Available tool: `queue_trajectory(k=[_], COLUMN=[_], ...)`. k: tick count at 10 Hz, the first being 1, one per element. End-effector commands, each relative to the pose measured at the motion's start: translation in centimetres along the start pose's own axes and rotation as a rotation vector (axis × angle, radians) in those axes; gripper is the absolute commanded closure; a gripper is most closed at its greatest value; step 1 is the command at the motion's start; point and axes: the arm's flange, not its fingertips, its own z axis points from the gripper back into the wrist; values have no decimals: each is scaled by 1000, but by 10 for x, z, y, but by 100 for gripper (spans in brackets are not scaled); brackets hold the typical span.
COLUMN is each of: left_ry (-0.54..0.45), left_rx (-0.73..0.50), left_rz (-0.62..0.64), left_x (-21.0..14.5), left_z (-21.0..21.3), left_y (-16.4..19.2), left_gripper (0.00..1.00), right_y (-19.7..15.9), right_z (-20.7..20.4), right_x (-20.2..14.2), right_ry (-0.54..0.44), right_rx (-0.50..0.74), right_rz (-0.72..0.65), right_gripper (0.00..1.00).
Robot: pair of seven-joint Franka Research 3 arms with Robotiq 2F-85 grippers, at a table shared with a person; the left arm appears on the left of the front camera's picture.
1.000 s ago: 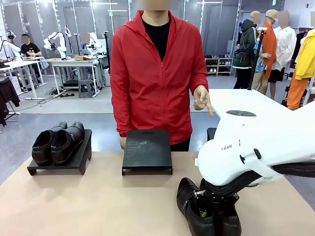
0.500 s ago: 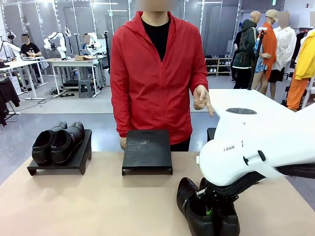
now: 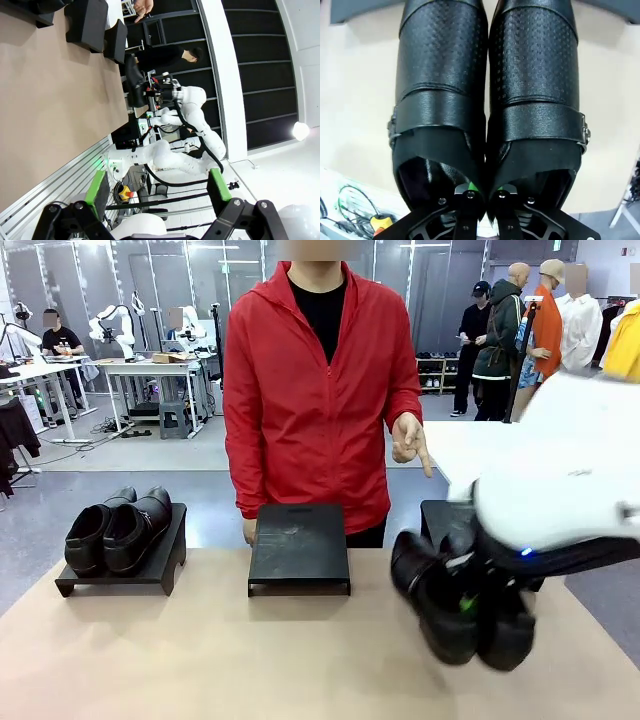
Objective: Place the shoes on the stand as instructed by the person.
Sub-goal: Pick up another pair of Shoes and place it on the Shoes Stand indicated by the person.
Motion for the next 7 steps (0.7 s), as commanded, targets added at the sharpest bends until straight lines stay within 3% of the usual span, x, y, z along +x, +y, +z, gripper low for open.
queue_trajectory(k=[1,4,6,7], left_ry=[6,6,6,6], left_rx=[-16,-16,-16,-16], left_rz=[-20,-20,-20,-20], left_x=[-2,-2,-2,-2], left_z=[1,1,1,1], left_y=[-2,-2,-2,-2], left_gripper=[0,0,0,0], right_y=[-39,-81,-85,-83], right_z=[29,55,52,62], right_x=[-10,-1,-10,5], right_ry=[-121,-181,-224,-155], right_rx=[-35,-20,52,-26], right_rz=[38,33,39,19], right_gripper=[100,100,100,100])
